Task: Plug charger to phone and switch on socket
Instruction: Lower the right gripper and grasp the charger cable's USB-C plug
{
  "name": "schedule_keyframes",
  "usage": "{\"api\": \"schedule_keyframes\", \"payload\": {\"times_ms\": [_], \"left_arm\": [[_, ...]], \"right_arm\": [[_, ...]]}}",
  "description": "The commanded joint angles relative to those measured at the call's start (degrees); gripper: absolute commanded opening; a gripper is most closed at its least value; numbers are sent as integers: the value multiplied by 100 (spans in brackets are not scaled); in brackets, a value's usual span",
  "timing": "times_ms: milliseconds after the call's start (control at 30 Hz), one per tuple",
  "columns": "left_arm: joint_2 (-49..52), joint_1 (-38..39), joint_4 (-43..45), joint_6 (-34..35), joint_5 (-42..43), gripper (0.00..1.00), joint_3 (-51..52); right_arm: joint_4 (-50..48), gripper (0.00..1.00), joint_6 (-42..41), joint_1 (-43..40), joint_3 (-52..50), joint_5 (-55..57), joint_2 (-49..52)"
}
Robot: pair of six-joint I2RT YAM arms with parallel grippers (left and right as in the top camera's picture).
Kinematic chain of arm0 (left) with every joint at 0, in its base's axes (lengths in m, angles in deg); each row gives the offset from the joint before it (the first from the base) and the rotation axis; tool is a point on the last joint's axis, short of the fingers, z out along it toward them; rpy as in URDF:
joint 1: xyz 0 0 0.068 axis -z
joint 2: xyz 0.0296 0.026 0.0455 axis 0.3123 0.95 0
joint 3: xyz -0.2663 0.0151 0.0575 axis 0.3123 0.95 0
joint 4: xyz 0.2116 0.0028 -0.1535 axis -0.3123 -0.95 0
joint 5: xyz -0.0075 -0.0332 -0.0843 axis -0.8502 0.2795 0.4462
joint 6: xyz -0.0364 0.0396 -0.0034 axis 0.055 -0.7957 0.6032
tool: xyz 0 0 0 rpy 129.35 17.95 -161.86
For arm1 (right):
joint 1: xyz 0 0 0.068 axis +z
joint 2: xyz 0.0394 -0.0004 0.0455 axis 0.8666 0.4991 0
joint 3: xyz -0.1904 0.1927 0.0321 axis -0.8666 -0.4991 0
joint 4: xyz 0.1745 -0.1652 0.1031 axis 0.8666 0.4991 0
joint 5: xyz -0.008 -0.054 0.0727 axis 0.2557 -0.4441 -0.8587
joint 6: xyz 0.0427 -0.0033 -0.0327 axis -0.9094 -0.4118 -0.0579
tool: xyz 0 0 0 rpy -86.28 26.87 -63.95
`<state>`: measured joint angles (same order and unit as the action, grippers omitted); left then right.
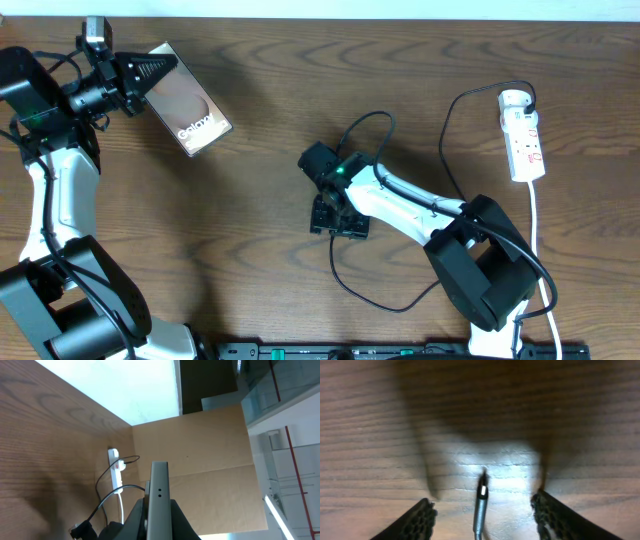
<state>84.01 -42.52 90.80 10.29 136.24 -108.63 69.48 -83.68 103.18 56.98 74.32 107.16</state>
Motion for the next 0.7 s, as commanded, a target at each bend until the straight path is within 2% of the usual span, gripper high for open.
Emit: {"api": "schedule_keyframes", "payload": {"times_ms": [0, 133, 400, 667], "left_arm": [[-90, -9, 31, -44, 142, 7, -74], [-90, -11, 31, -44, 142, 7, -74], [-90, -11, 31, -42, 142, 7, -72], [-87, -11, 31, -63, 142, 7, -72]], "right_arm": [[9, 59, -146, 50, -240, -192, 129], [50, 54, -151, 116, -251, -216, 129], [92, 31, -170, 280, -289, -328, 129], [63, 29, -192, 337, -310, -308, 129]]}}
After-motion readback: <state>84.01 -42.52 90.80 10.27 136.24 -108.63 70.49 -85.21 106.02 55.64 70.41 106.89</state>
